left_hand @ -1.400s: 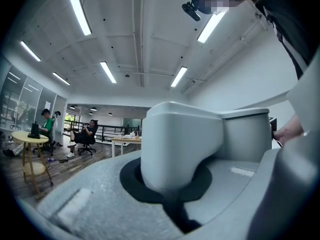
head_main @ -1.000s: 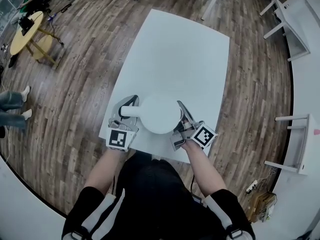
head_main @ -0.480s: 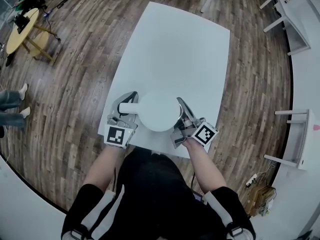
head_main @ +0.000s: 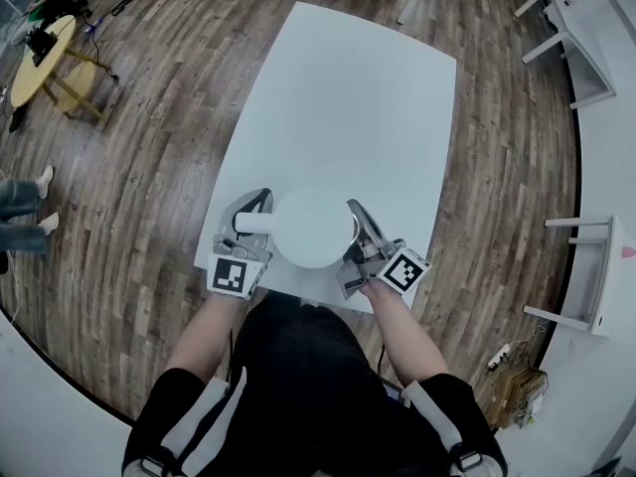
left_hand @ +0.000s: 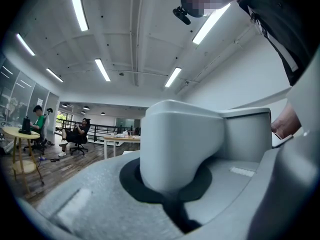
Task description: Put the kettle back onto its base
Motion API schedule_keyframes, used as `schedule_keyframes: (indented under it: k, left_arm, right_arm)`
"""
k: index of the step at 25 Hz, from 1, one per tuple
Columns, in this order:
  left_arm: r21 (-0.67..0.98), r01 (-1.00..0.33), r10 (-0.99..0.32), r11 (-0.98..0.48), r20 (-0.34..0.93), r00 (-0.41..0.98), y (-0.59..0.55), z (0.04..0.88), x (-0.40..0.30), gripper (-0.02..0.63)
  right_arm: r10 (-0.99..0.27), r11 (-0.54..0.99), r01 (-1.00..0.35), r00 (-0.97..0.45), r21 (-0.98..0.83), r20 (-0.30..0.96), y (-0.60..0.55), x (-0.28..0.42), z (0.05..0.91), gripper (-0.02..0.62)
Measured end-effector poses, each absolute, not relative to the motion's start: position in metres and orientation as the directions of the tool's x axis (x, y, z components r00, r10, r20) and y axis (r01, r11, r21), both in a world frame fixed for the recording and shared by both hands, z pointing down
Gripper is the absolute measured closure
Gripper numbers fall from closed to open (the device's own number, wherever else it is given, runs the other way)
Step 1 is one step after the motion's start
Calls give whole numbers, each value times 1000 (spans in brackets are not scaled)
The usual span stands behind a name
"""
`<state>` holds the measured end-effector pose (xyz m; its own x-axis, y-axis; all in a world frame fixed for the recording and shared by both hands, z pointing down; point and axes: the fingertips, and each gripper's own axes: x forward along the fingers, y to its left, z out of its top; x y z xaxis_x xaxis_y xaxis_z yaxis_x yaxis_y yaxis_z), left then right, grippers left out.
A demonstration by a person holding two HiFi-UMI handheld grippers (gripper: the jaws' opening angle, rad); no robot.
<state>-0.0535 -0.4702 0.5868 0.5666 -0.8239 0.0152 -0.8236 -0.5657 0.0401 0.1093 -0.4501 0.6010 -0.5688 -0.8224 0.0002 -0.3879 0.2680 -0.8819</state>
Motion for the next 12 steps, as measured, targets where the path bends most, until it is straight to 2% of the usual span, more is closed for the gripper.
schedule_keyframes:
  k: [8,12]
  left_arm:
    - [23,-824,-823,-566,38,567,-470,593,-55,594]
    - [33,-839,-833,-543,104,543,-473,613,-67,479]
  right_arm:
    - [-833,268,-373,-553,-889,-19,-448,113,604,568]
    - [-833,273,-386,-553,-881,-16,-445,116,603,566]
